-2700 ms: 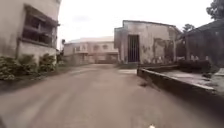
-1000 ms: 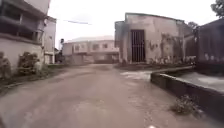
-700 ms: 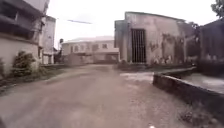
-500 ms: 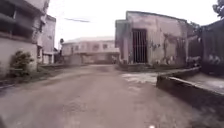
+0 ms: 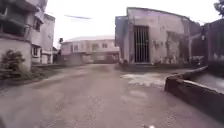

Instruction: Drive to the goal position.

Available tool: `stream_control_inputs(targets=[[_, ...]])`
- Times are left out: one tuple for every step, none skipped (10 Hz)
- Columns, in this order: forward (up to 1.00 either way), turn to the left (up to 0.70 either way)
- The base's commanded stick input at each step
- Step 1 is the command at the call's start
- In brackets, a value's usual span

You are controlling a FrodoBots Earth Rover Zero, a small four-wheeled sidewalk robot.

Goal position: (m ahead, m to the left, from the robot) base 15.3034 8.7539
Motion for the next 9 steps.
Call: stream_control_inputs(targets=[[0.70, 0.00], [0.70, 0.00], [0.70, 0.00], [0.70, 0.00], [0.70, 0.00], [0.70, 0.00], [0.70, 0.00], [0.70, 0.00], [0.70, 0.00]])
